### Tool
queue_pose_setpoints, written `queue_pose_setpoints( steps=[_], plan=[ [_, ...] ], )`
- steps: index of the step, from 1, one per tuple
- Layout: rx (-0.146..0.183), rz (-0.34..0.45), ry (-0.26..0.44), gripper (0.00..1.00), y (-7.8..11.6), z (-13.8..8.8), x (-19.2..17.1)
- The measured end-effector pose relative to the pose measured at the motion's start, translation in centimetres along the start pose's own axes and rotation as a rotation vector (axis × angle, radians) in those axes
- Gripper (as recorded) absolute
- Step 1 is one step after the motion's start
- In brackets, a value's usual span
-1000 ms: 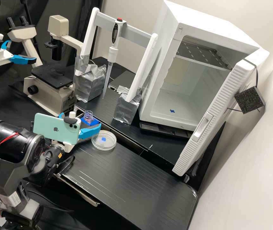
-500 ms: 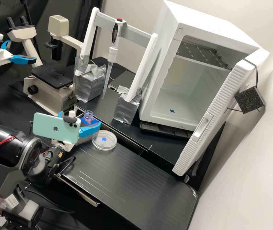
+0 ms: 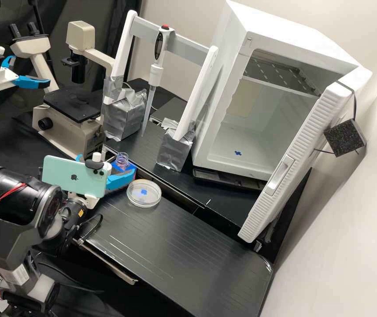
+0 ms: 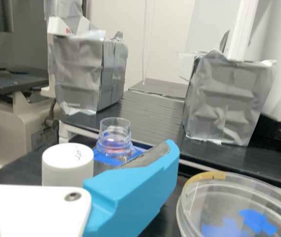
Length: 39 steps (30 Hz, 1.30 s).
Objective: Close the bottle
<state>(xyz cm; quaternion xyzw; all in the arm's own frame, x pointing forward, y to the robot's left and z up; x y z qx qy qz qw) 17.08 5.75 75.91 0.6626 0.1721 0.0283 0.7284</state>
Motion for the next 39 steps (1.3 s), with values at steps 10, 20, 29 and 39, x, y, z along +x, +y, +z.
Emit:
queue_pose_setpoints(
  steps=[10,20,29,39],
  plan=[
    [-0.003,0.022,-0.012,0.0,0.42,0.25,-0.06],
    [-0.003,0.034,0.011,0.0,0.64,-0.16,-0.19],
    [0.01,0.015,0.026,0.0,0.16,-0.61,-0.17],
    [0.015,0.004,0.01,0.0,-0.11,-0.43,-0.08]
  ],
)
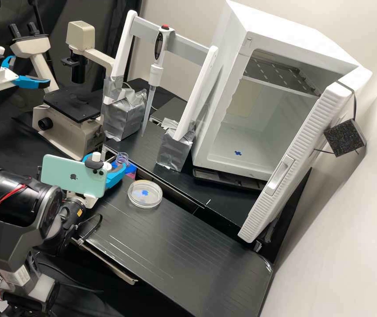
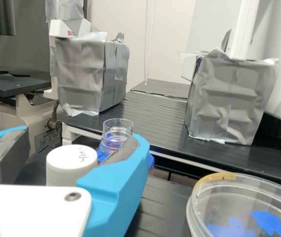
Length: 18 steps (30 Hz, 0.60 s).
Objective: Close the bottle
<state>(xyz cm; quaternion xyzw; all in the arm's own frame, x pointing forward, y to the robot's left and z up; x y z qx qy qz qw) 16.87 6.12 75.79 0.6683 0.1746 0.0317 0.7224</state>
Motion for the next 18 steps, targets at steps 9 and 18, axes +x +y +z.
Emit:
queue_pose_setpoints(
  steps=[9,18],
  plan=[
    [0.001,-0.009,0.01,0.0,-0.19,-0.23,-0.01],
    [-0.002,-0.018,0.021,0.0,-0.36,-0.43,-0.02]
  ],
)
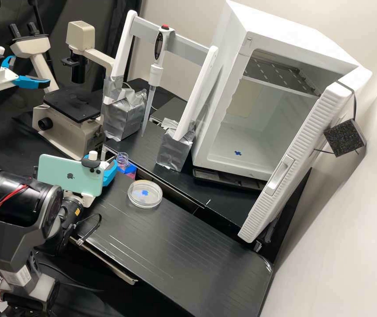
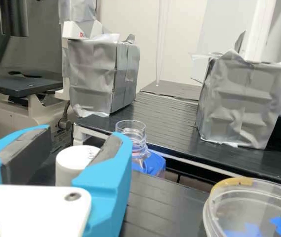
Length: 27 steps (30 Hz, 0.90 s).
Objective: Close the bottle
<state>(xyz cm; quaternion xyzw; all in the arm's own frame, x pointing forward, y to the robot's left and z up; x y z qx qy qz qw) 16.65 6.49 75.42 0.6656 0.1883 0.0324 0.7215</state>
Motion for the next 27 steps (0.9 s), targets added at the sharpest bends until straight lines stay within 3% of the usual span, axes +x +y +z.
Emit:
queue_pose_setpoints(
  steps=[19,27],
  plan=[
    [0.0,0.007,-0.005,0.0,0.1,0.1,0.0],
    [-0.004,0.093,0.015,0.0,1.8,-0.3,-0.6]
  ],
)
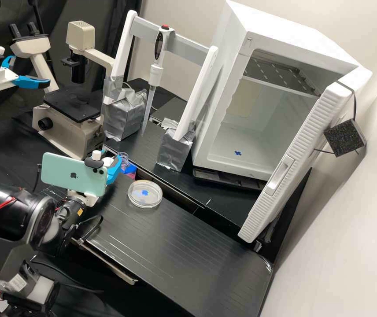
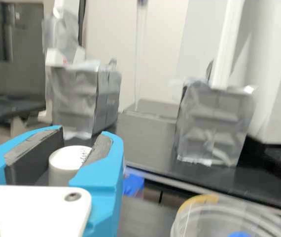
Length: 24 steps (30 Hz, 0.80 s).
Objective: Close the bottle
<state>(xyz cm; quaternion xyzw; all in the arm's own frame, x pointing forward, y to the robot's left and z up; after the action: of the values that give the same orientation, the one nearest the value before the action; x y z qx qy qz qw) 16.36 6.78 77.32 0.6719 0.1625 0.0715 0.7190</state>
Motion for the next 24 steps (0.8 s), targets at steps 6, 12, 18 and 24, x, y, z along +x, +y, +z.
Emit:
queue_pose_setpoints(
  steps=[6,12,18,24],
  plan=[
    [0.004,0.032,0.031,0.0,0.6,-0.6,0.6],
    [-0.013,0.033,0.031,0.0,0.4,-1.0,2.5],
    [-0.023,0.027,0.001,0.0,0.0,-0.6,4.3],
    [-0.03,0.029,-0.04,0.0,-0.1,0.3,5.7]
  ],
)
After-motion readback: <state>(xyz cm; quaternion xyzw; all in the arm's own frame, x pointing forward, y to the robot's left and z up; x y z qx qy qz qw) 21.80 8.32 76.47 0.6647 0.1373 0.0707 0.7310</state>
